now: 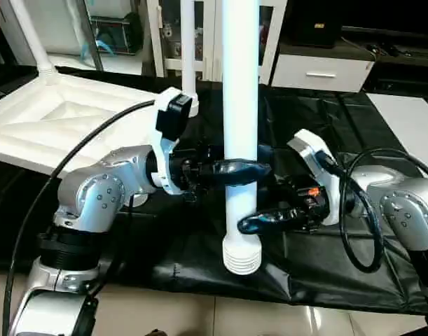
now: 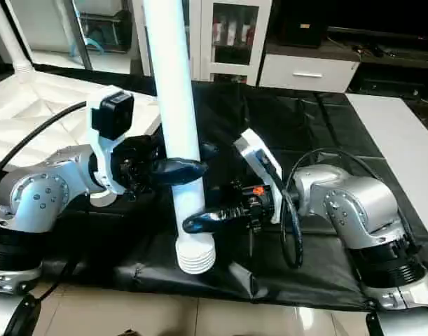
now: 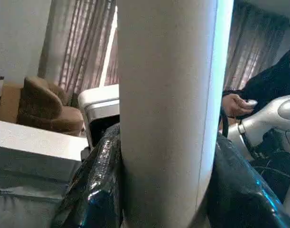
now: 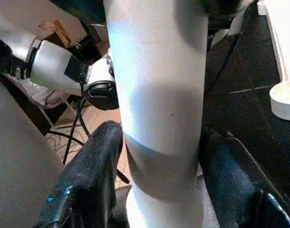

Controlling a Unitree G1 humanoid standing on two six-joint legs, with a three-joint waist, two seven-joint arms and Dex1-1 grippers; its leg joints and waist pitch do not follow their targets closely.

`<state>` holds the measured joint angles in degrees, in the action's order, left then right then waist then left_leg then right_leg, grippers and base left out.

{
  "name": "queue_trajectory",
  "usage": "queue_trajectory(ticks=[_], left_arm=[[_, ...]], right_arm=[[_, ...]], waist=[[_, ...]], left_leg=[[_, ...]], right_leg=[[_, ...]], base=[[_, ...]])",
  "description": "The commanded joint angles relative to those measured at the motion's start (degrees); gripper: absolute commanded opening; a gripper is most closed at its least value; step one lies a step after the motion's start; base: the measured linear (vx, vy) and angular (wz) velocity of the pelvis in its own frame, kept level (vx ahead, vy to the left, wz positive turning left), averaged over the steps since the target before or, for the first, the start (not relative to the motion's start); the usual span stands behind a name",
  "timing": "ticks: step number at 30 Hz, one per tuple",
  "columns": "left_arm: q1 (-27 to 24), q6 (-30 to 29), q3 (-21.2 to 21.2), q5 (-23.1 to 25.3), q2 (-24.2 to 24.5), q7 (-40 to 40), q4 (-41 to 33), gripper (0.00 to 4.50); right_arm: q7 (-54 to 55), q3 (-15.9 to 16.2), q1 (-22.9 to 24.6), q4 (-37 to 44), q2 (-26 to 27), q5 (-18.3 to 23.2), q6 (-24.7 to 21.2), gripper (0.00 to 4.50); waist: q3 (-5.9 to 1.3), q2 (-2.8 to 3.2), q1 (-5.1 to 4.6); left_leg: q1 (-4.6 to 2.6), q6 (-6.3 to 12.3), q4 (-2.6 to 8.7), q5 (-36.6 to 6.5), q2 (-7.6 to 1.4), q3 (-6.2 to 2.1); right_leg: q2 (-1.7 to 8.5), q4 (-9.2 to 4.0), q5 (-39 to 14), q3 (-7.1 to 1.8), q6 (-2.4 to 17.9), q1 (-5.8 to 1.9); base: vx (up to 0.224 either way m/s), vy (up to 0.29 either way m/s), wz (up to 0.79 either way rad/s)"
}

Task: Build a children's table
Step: Pick table leg

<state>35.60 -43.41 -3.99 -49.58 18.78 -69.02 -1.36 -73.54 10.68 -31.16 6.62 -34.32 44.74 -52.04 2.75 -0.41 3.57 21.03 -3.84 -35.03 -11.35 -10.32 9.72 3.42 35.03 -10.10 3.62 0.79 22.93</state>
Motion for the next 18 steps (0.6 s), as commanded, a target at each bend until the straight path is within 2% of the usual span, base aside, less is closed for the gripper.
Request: queue_trajectory(ticks=[1,5,12,16,18], left_arm=[[1.4,0.8,-0.1,0.8,0.0,-0.3,-0.2,1.86],[1.3,1.0,0.0,0.9,0.0,-0.3,0.0,1.86],[1.1,1.1,0.2,1.0,0.0,-0.1,0.1,1.86],[1.2,2.2,0.4,2.6,-0.6,2.1,0.8,1.86],[2.0,3.5,1.0,4.9,-2.0,6.8,2.9,1.86]], right_arm=[[-0.5,0.4,-0.4,0.6,0.1,0.4,-0.5,2.22],[-0.1,0.2,-0.6,0.3,0.6,0.5,-0.7,1.9],[3.0,-1.2,-0.9,0.0,2.7,0.1,0.2,1.84],[5.0,-1.9,-1.0,-0.2,3.7,-0.5,0.9,1.84],[8.0,-2.7,-1.1,-0.7,4.7,-2.1,2.3,1.84]], waist=[[-3.72,-0.13,0.27],[-3.66,-0.21,0.27],[-3.74,-0.15,0.21],[-3.72,-0.11,0.21],[-3.74,0.0,0.18]], left_leg=[[-0.42,1.71,3.82,-6.4,-2.55,-0.59],[-0.42,1.63,3.83,-6.9,-2.52,-0.57],[-0.39,1.43,3.84,-6.4,-2.52,-0.61],[-0.47,1.24,3.87,-6.8,-2.54,-0.61],[-0.49,1.07,3.8,-6.8,-2.47,-0.55]], right_leg=[[4.24,-3.73,-11.4,-2.84,12.7,-3.38],[4.24,-3.84,-12.3,-2.82,12.5,-3.39],[4.25,-3.72,-11.7,-2.8,12.6,-3.36],[4.24,-3.77,-11.7,-2.81,12.5,-3.38],[4.2,-3.84,-11.4,-2.8,12.6,-3.27]], base=[[0.0,0.0,0.0],[0.0,0.0,0.0],[0.0,0.0,0.0],[0.0,0.0,0.0],[0.0,0.0,0.0]])
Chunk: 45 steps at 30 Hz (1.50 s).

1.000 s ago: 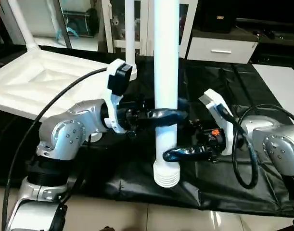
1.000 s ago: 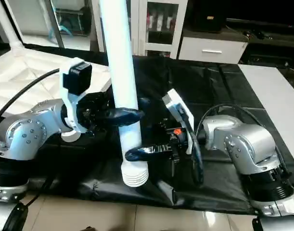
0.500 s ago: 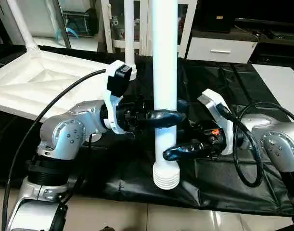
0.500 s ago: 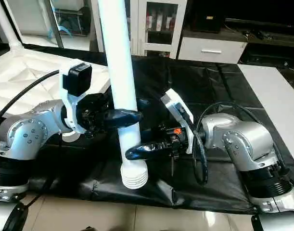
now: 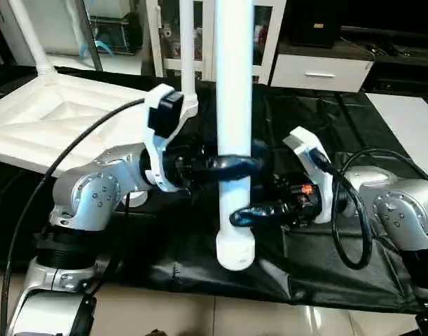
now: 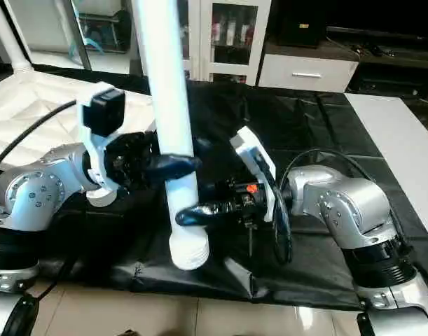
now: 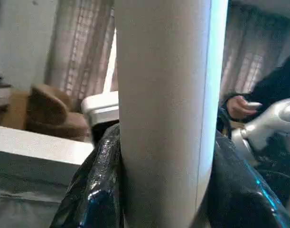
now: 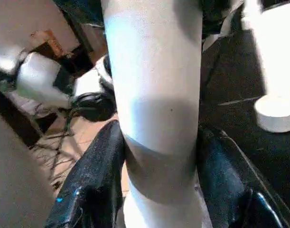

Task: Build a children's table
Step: Pick table leg

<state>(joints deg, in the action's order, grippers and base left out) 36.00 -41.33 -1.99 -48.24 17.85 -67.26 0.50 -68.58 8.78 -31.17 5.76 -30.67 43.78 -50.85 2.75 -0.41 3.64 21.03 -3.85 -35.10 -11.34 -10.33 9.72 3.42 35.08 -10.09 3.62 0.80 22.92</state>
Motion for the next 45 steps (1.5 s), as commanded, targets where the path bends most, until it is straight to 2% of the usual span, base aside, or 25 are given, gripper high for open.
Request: queue_trajectory(ticks=[1,2,5,7,8,9,11,12,13,15,19,20,31,43,45], left_arm=[[2.0,2.0,-0.5,4.6,-1.8,7.6,2.1,2.21],[2.4,2.7,0.0,5.8,-2.6,10.5,3.1,2.56],[2.8,4.8,0.9,9.3,-3.7,16.3,4.5,2.61],[2.8,6.0,1.0,10.8,-4.0,18.3,4.9,2.83],[2.9,6.9,1.7,12.7,-4.9,22.3,5.8,2.88],[2.9,6.9,1.7,12.7,-4.9,22.3,5.8,2.88],[2.8,7.2,2.4,13.9,-6.4,26.5,6.2,2.88],[2.8,7.2,2.4,13.9,-6.4,26.5,6.2,2.88],[2.5,6.7,2.4,14.4,-7.5,29.0,5.7,2.88],[2.4,5.6,3.0,14.3,-8.9,31.9,5.4,2.88],[2.8,5.3,4.5,13.9,-11.9,36.8,6.0,2.88],[3.0,5.2,5.0,13.6,-12.3,37.5,6.3,2.59],[3.4,3.8,7.0,12.8,-13.3,40.4,7.1,1.89],[2.8,1.8,8.1,10.0,-13.8,39.6,5.5,1.8],[2.6,1.2,8.1,9.2,-13.3,38.1,5.0,1.8]], right_arm=[[4.5,-1.0,-1.2,-0.2,1.5,-2.2,1.9,1.84],[7.0,-1.4,-1.5,-1.1,2.1,-3.9,2.9,1.83],[10.6,-1.6,-1.7,-2.5,3.0,-7.3,6.0,1.83],[12.2,-1.5,-1.9,-3.3,3.4,-8.6,6.9,1.82],[15.4,-1.4,-2.1,-4.8,4.4,-11.2,8.6,1.82],[15.4,-1.4,-2.1,-4.8,4.4,-11.2,8.6,1.82],[18.1,-0.5,-2.3,-5.7,5.2,-14.3,10.8,1.82],[18.1,-0.5,-2.3,-5.7,5.2,-14.3,10.8,1.82],[19.9,0.3,-2.5,-6.0,6.0,-16.5,12.4,1.82],[22.0,0.3,-2.7,-6.4,7.2,-17.9,13.3,1.82],[23.9,2.1,-2.9,-6.6,8.2,-20.7,15.5,1.82],[24.0,2.2,-2.9,-6.5,8.4,-20.9,15.6,1.82],[25.3,1.9,-3.4,-7.9,9.5,-22.8,16.8,1.82],[25.1,2.3,-3.5,-8.3,9.9,-24.8,19.1,1.82],[24.1,1.7,-3.5,-8.3,10.2,-23.4,18.7,2.38]], waist=[[-3.74,0.01,0.15],[-3.73,0.14,0.21],[-3.79,-0.12,-0.08],[-3.8,-0.02,0.01],[-3.89,-0.09,0.03],[-3.9,-0.07,0.01],[-3.95,-0.22,-0.1],[-3.93,-0.18,-0.12],[-3.9,-0.11,-0.05],[-3.88,-0.13,-0.13],[-3.81,-0.26,-0.15],[-3.77,-0.24,-0.13],[-3.76,-0.27,-0.2],[-3.67,-0.3,-0.21],[-3.68,-0.24,-0.17]], left_leg=[[-0.56,0.93,3.85,-7.0,-2.49,-0.53],[-0.52,0.47,3.84,-7.2,-2.53,-0.6],[-0.45,0.01,3.83,-7.0,-2.46,-0.7],[-0.35,0.25,3.88,-6.5,-2.52,-0.72],[-0.33,0.33,3.8,-6.3,-2.47,-0.69],[-0.31,0.37,3.76,-6.0,-2.45,-0.66],[-0.22,0.58,3.7,-5.7,-2.39,-0.63],[-0.24,0.62,3.7,-5.6,-2.4,-0.6],[-0.32,0.83,3.74,-5.9,-2.48,-0.63],[-0.28,0.81,3.75,-5.7,-2.52,-0.62],[-0.24,0.97,3.72,-6.6,-2.44,-0.59],[-0.23,1.2,3.74,-6.6,-2.41,-0.59],[-0.26,1.79,3.82,-6.6,-2.47,-0.65],[-0.26,1.83,3.87,-7.1,-2.45,-0.63],[-0.33,1.81,3.9,-7.2,-2.47,-0.65]], right_leg=[[4.2,-3.89,-11.5,-2.82,12.6,-3.23],[4.23,-3.81,-11.5,-2.8,12.5,-3.22],[4.22,-3.87,-11.7,-2.74,11.7,-3.38],[4.31,-3.91,-11.4,-2.81,11.4,-3.42],[4.28,-3.85,-11.0,-2.79,11.3,-3.52],[4.25,-3.77,-10.5,-2.8,11.4,-3.45],[4.27,-3.69,-9.7,-2.76,11.5,-3.53],[4.24,-3.69,-9.5,-2.79,11.7,-3.46],[4.28,-3.74,-9.6,-2.74,11.9,-3.46],[4.28,-3.63,-9.0,-2.78,12.2,-3.4],[4.24,-3.82,-10.0,-2.77,12.0,-3.48],[4.27,-3.91,-10.3,-2.8,11.8,-3.47],[4.22,-3.91,-9.9,-2.78,11.7,-3.37],[4.23,-3.97,-10.8,-2.79,11.5,-3.29],[4.27,-3.98,-11.0,-2.78,11.5,-3.23]], base=[[0.0,0.0,0.0],[0.0,0.0,0.0],[0.0,0.0,0.0],[0.0,0.0,0.0],[0.0,0.0,0.0],[0.0,0.0,0.0],[0.0,0.0,0.0],[0.0,0.0,0.0],[0.0,0.0,0.0],[0.0,0.0,0.0],[0.0,0.0,0.0],[0.0,0.0,0.0],[0.0,0.0,0.0],[0.0,0.0,0.0],[0.0,0.0,0.0]])
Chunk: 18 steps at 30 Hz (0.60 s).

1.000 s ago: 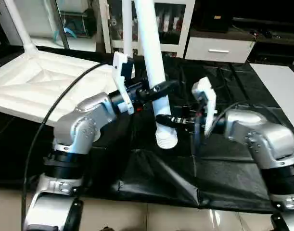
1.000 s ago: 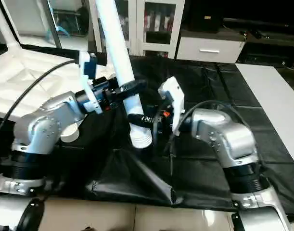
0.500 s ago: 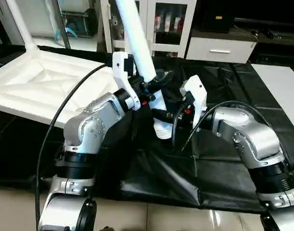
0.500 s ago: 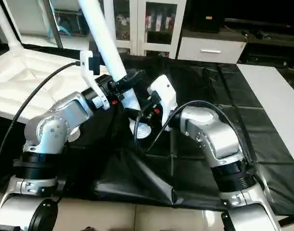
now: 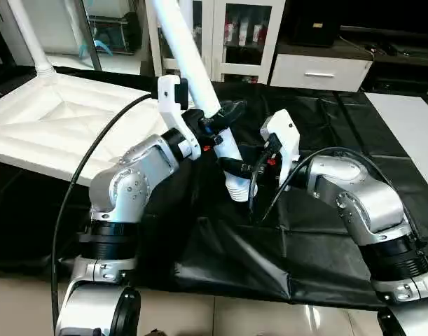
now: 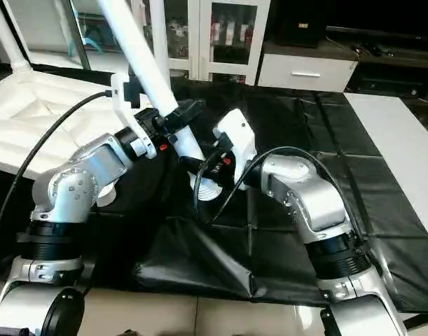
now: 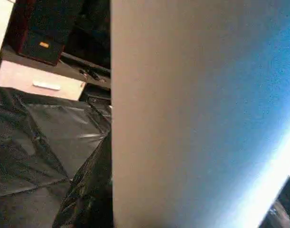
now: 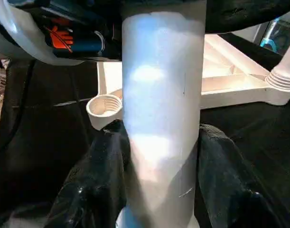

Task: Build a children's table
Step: Pick table leg

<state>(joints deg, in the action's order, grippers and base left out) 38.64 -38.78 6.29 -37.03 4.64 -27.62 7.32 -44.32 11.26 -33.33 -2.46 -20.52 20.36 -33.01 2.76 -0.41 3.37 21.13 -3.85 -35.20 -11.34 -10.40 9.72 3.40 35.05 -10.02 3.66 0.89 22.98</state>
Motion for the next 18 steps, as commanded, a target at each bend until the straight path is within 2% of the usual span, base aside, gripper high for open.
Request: queue_trajectory(ticks=[1,3,5,8,9,10,14,18], left_arm=[[-0.1,-1.6,-0.2,-2.4,0.1,-2.2,-2.0,1.79],[-0.7,-3.4,-0.8,-4.4,1.8,-6.7,-3.1,1.79],[-1.4,-5.1,-2.3,-6.2,3.6,-11.9,-4.6,1.78],[-1.7,-5.5,-3.2,-6.8,4.6,-14.6,-5.2,1.77],[-1.9,-5.8,-4.3,-7.6,5.7,-18.4,-5.8,1.77],[-2.0,-5.9,-4.5,-7.8,5.8,-19.1,-6.0,1.77],[-1.1,-5.6,-5.7,-9.8,6.5,-26.5,-5.9,1.77],[-0.1,-5.7,-5.5,-10.8,6.5,-28.7,-5.1,1.77]], right_arm=[[-0.6,-1.1,-1.4,0.0,0.1,0.6,0.7,2.52],[-3.9,-2.6,-1.4,1.0,0.0,4.6,-1.5,2.58],[-7.1,-3.8,-1.6,1.9,-1.0,7.9,-4.1,2.94],[-9.2,-4.1,-1.7,2.3,-2.0,9.3,-5.1,3.01],[-13.7,-3.9,-1.7,3.6,-4.2,11.7,-7.0,3.2],[-14.7,-3.9,-1.7,4.0,-4.7,12.3,-7.5,3.34],[-20.7,-4.4,-2.0,5.3,-7.7,17.0,-11.7,3.42],[-22.8,-4.4,-2.3,5.0,-8.7,18.5,-13.6,3.42]], waist=[[-3.65,-0.22,0.07],[-3.67,-0.25,0.14],[-3.72,-0.19,0.23],[-3.63,-0.15,0.24],[-3.57,-0.15,0.25],[-3.55,-0.01,0.35],[-3.48,-0.08,0.45],[-3.52,-0.19,0.28]], left_leg=[[-0.43,1.84,4.02,-7.5,-2.37,-0.63],[-0.44,2.05,4.04,-7.6,-2.33,-0.62],[-0.46,2.41,4.08,-7.2,-2.53,-0.68],[-0.5,2.52,4.11,-7.1,-2.56,-0.62],[-0.54,2.45,4.09,-7.5,-2.46,-0.57],[-0.6,2.54,4.12,-7.9,-2.43,-0.6],[-0.46,2.42,4.18,-8.1,-2.53,-0.63],[-0.48,2.15,4.1,-8.3,-2.38,-0.62]], right_leg=[[4.3,-4.0,-11.3,-2.82,11.4,-3.27],[4.33,-4.0,-11.7,-2.83,11.4,-3.32],[4.31,-3.77,-10.7,-2.86,11.9,-3.29],[4.24,-3.72,-10.1,-2.82,12.3,-3.24],[4.26,-3.94,-10.9,-2.81,12.2,-3.22],[4.23,-3.98,-11.5,-2.82,12.1,-3.31],[4.38,-4.09,-12.7,-2.87,11.7,-3.35],[4.33,-4.29,-13.9,-2.79,11.7,-3.39]], base=[[0.0,0.0,0.0],[0.0,0.0,0.0],[0.0,0.0,0.0],[0.0,0.0,0.0],[0.0,0.0,0.0],[0.0,0.0,0.0],[0.0,0.0,0.0],[0.0,0.0,0.0]])
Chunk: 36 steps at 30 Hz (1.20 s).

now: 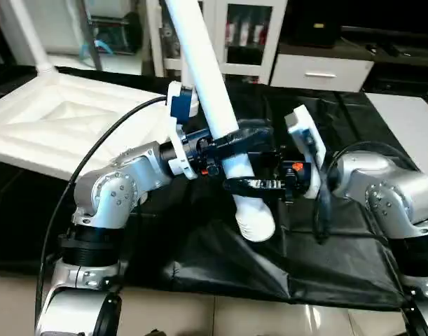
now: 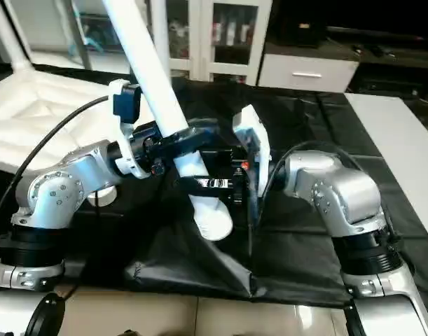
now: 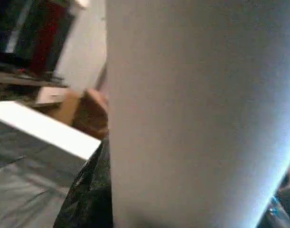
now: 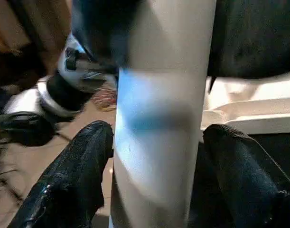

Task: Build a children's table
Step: Pick table leg

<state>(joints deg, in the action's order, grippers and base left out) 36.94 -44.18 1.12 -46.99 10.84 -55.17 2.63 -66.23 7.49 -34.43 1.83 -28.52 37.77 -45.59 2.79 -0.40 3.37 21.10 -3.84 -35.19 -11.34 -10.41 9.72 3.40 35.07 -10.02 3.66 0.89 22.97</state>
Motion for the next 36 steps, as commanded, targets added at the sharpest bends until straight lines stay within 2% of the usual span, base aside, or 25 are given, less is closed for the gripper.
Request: queue_trajectory(ticks=[1,4,7,9,11,13,14,16,17,21,22,27,31,34,36], left_arm=[[2.1,-0.2,-0.6,-0.9,0.4,-2.3,-0.1,1.77],[3.0,0.1,-1.1,-0.8,0.6,-4.0,0.4,1.77],[3.5,0.2,-1.5,-1.1,0.9,-5.5,0.5,1.77],[3.4,0.1,-1.9,-1.3,1.1,-6.3,0.2,1.77],[3.2,0.1,-2.4,-1.1,1.5,-7.5,-0.1,1.77],[3.2,0.1,-2.5,-0.9,1.5,-7.8,-0.1,1.77],[3.1,0.1,-2.4,-0.9,1.7,-7.7,-0.1,1.77],[3.1,0.2,-2.4,-0.7,1.8,-7.9,0.0,1.77],[3.1,0.2,-2.4,-0.7,1.8,-7.9,0.0,1.77],[3.1,0.4,-2.3,-0.5,1.9,-8.2,0.3,1.77],[3.2,0.5,-2.3,-0.5,2.0,-8.3,0.4,1.76],[3.3,0.7,-2.3,-0.3,1.9,-8.7,0.8,1.75],[3.3,0.9,-2.2,-0.1,1.8,-8.5,1.0,1.75],[3.2,1.5,-1.9,0.7,1.6,-7.0,1.6,1.75],[3.3,0.9,-1.1,0.6,1.2,-5.0,2.2,2.31]], right_arm=[[-1.9,-0.5,-1.4,0.5,-1.1,1.8,-2.0,3.42],[-4.8,0.8,-1.2,0.8,-2.9,2.3,-3.2,3.42],[-7.3,2.3,-0.9,1.4,-4.4,2.5,-3.8,3.42],[-8.3,2.8,-0.7,1.6,-5.0,2.8,-4.0,3.42],[-9.6,3.2,-0.7,1.7,-5.3,3.3,-4.9,3.07],[-9.8,3.2,-0.7,1.7,-5.3,3.4,-5.1,3.01],[-9.9,3.1,-0.7,1.9,-5.1,3.9,-5.7,2.87],[-10.1,3.0,-0.8,1.9,-4.9,4.2,-6.1,2.87],[-10.1,3.0,-0.8,1.9,-4.9,4.2,-6.1,2.63],[-10.4,3.4,-0.9,1.8,-5.0,4.3,-6.1,2.49],[-10.5,3.4,-0.9,1.8,-5.0,4.3,-6.2,2.24],[-10.7,3.2,-1.0,1.9,-4.8,4.2,-6.5,1.94],[-9.8,3.2,-0.9,2.1,-4.3,3.7,-5.9,1.87],[-6.0,2.9,-1.1,1.0,-2.5,1.1,-3.2,1.86],[-3.7,2.7,-1.3,0.0,-1.3,-0.5,-1.6,1.86]], waist=[[-3.54,-0.19,0.29],[-3.66,0.13,0.36],[-3.66,-0.05,0.4],[-3.65,0.05,0.41],[-3.62,-0.01,0.45],[-3.61,-0.01,0.47],[-3.63,-0.21,0.52],[-3.59,-0.14,0.48],[-3.62,-0.12,0.5],[-3.7,-0.12,0.54],[-3.66,-0.02,0.54],[-3.66,-0.08,0.55],[-3.68,-0.03,0.53],[-3.73,-0.05,0.52],[-3.74,-0.06,0.39]], left_leg=[[-0.36,2.15,4.07,-8.1,-2.43,-0.64],[-0.48,2.18,3.98,-7.8,-2.4,-0.65],[-0.51,2.3,3.99,-7.8,-2.5,-0.68],[-0.41,2.4,3.97,-7.4,-2.53,-0.67],[-0.45,2.36,3.97,-7.6,-2.53,-0.65],[-0.46,2.33,4.01,-7.8,-2.56,-0.69],[-0.51,2.22,3.96,-7.6,-2.55,-0.65],[-0.5,2.11,3.98,-7.8,-2.54,-0.65],[-0.51,2.11,3.97,-7.6,-2.56,-0.66],[-0.46,2.13,3.94,-6.9,-2.56,-0.66],[-0.44,2.14,3.98,-7.0,-2.58,-0.7],[-0.52,2.09,3.96,-7.4,-2.56,-0.64],[-0.49,1.96,3.94,-7.5,-2.53,-0.64],[-0.51,1.96,3.94,-7.0,-2.54,-0.66],[-0.41,1.68,3.93,-6.9,-2.52,-0.66]], right_leg=[[4.36,-4.23,-13.7,-2.82,11.8,-3.34],[4.23,-4.16,-12.9,-2.75,12.1,-3.39],[4.32,-4.17,-12.5,-2.73,12.5,-3.49],[4.31,-4.03,-11.8,-2.81,12.7,-3.46],[4.33,-4.12,-12.4,-2.77,12.8,-3.4],[4.39,-4.14,-13.0,-2.79,12.7,-3.43],[4.38,-4.11,-13.0,-2.8,12.7,-3.4],[4.37,-4.18,-13.6,-2.78,12.6,-3.37],[4.39,-4.17,-13.5,-2.78,12.6,-3.39],[4.36,-3.96,-12.0,-2.77,13.0,-3.42],[4.34,-3.95,-11.9,-2.76,13.0,-3.4],[4.36,-4.05,-12.4,-2.76,13.0,-3.4],[4.36,-4.08,-12.5,-2.76,12.9,-3.43],[4.35,-3.94,-12.0,-2.77,12.9,-3.37],[4.42,-3.89,-11.7,-2.77,13.0,-3.42]], base=[[0.0,0.0,0.0],[0.0,0.0,0.0],[0.0,0.0,0.0],[0.0,0.0,0.0],[0.0,0.0,0.0],[0.0,0.0,0.0],[0.0,0.0,0.0],[0.0,0.0,0.0],[0.0,0.0,0.0],[0.0,0.0,0.0],[0.0,0.0,0.0],[0.0,0.0,0.0],[0.0,0.0,0.0],[0.0,0.0,0.0],[0.0,0.0,0.0]])
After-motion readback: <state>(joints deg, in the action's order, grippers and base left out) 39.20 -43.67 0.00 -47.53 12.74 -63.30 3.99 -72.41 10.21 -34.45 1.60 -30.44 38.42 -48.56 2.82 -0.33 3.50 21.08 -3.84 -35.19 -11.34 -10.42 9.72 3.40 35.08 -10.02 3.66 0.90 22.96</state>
